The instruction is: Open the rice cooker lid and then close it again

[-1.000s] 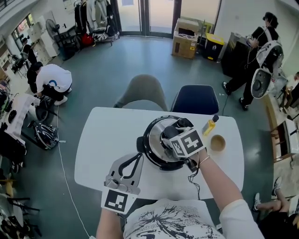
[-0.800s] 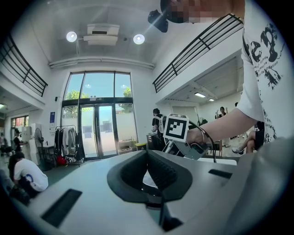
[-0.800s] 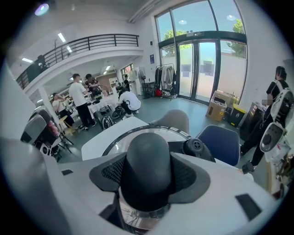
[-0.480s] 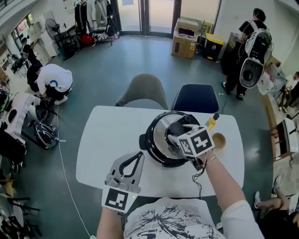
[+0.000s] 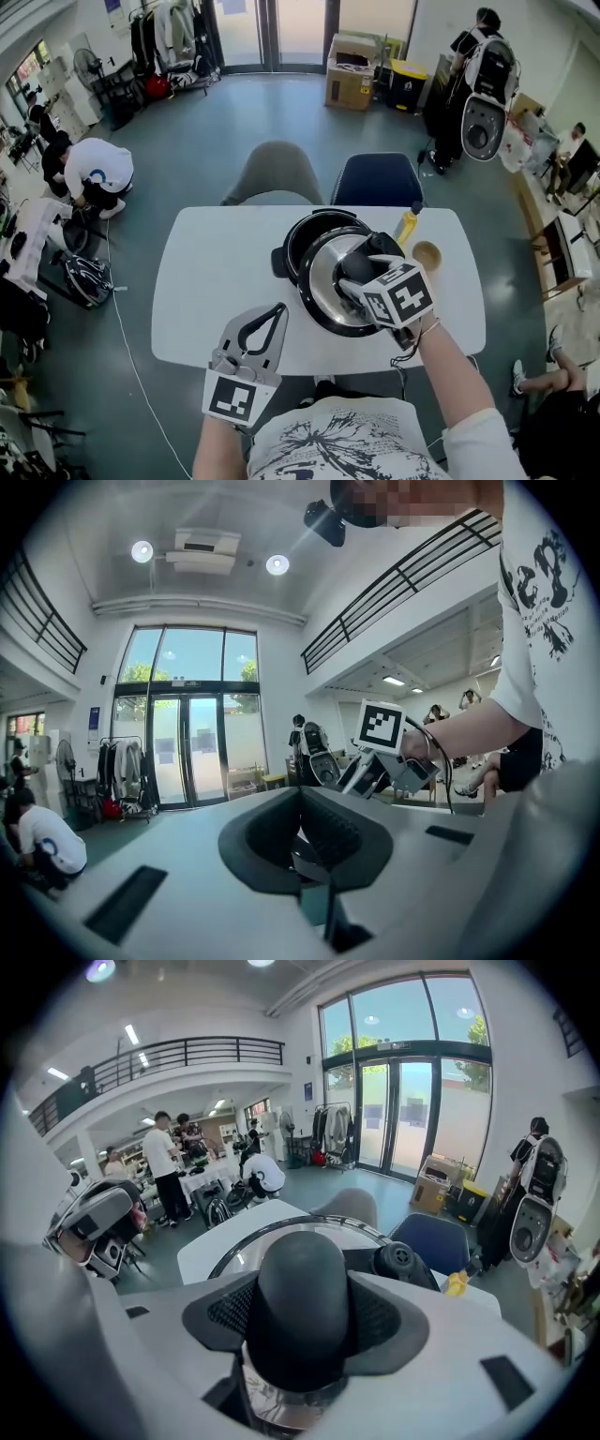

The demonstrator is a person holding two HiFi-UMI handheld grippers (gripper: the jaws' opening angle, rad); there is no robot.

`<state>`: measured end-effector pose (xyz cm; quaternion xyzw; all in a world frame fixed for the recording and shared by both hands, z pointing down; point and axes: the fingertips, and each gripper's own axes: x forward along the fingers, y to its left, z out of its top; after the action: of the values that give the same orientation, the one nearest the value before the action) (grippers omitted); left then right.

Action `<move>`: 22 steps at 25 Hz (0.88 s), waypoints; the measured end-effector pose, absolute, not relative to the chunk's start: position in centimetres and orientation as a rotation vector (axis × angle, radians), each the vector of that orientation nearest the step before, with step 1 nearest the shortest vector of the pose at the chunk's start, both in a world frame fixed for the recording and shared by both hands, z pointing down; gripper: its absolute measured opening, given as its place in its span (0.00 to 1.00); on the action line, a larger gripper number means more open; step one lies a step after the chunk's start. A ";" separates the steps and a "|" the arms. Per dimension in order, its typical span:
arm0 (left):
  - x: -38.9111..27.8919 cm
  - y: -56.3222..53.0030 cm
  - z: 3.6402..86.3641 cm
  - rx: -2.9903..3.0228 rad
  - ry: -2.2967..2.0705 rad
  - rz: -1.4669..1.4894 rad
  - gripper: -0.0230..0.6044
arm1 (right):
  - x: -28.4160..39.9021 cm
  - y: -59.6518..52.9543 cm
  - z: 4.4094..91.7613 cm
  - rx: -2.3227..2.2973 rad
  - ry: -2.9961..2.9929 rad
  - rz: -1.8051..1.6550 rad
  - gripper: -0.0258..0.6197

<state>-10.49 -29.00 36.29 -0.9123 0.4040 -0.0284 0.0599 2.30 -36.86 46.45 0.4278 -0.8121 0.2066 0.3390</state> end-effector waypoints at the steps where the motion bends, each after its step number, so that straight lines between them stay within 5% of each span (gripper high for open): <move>1: -10.5 -28.0 36.4 -2.769 1.212 -0.086 0.06 | 2.4 -35.6 46.6 1.124 -2.111 0.546 0.49; 22: -8.1 -12.6 38.2 -2.828 1.050 -0.135 0.06 | 5.1 -16.7 50.5 1.191 -2.039 0.670 0.49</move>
<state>-8.13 -12.61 38.25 -0.9348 0.3470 -0.0446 0.0610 5.14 -16.73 50.45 0.4568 -0.7821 0.2570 0.3370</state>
